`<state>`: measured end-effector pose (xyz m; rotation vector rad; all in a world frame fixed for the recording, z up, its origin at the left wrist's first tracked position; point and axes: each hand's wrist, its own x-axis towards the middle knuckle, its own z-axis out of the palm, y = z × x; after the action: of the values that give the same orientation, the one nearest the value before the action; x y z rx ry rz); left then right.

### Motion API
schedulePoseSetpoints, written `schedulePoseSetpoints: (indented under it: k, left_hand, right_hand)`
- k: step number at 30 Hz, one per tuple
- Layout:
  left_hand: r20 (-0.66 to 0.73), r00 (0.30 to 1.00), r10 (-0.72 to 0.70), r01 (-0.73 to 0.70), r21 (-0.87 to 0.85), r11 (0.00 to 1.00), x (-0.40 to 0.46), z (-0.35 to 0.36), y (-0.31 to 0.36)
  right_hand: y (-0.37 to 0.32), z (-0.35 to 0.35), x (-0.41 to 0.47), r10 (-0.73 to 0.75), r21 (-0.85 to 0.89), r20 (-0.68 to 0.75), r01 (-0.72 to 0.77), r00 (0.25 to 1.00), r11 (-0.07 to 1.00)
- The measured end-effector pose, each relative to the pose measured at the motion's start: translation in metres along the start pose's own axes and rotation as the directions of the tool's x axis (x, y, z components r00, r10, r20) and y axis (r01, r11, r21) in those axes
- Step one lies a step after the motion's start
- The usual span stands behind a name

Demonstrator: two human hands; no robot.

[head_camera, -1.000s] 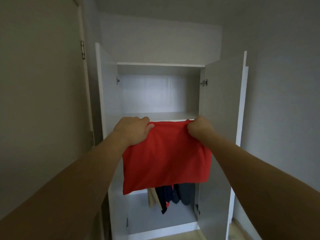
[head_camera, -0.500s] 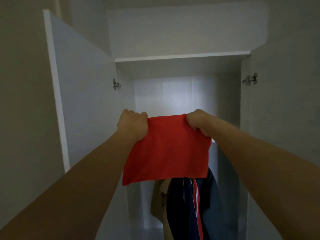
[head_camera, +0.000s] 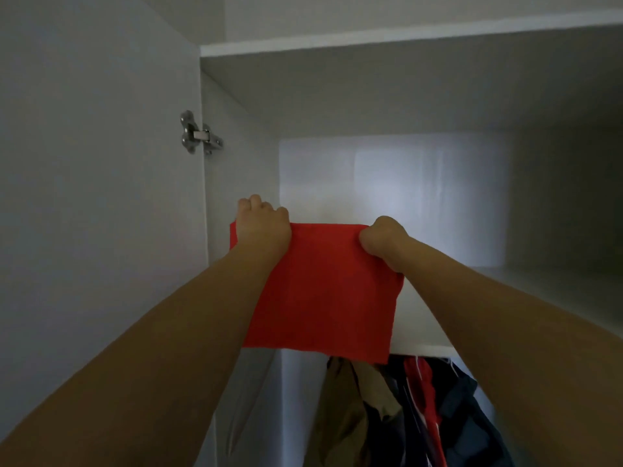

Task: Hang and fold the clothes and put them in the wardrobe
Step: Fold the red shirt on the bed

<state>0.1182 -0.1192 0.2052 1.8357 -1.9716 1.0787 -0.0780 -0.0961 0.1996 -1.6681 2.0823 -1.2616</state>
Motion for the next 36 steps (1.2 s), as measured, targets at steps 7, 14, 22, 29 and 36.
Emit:
schedulePoseSetpoints:
  k: [7,14,22,29,36]
  left_hand:
    - [0.106,0.994,0.011,-0.002,-0.09,0.996,0.115,0.126,0.046]
    - [0.341,0.939,-0.04,0.138,-0.267,0.954,0.135,0.194,0.087]
    - [0.65,0.716,0.254,0.149,-0.499,0.854,0.111,0.261,0.085]
    - [0.619,0.758,0.206,0.18,-0.502,0.846,0.14,0.288,0.1]
    - [0.605,0.764,0.224,0.171,-0.525,0.834,0.18,0.316,0.115]
  right_hand:
    - [0.03,0.078,0.136,0.1,0.015,0.0,-0.1,0.995,0.995]
    - [0.072,0.139,0.168,-0.239,-0.429,-0.045,0.198,0.97,0.881]
    - [0.105,0.182,0.179,0.012,-0.539,0.529,0.326,0.848,0.777]
    - [0.107,0.2,0.211,0.07,-0.574,0.465,0.24,0.883,0.783]
    - [0.118,0.216,0.257,0.072,-0.607,0.455,0.25,0.888,0.754]
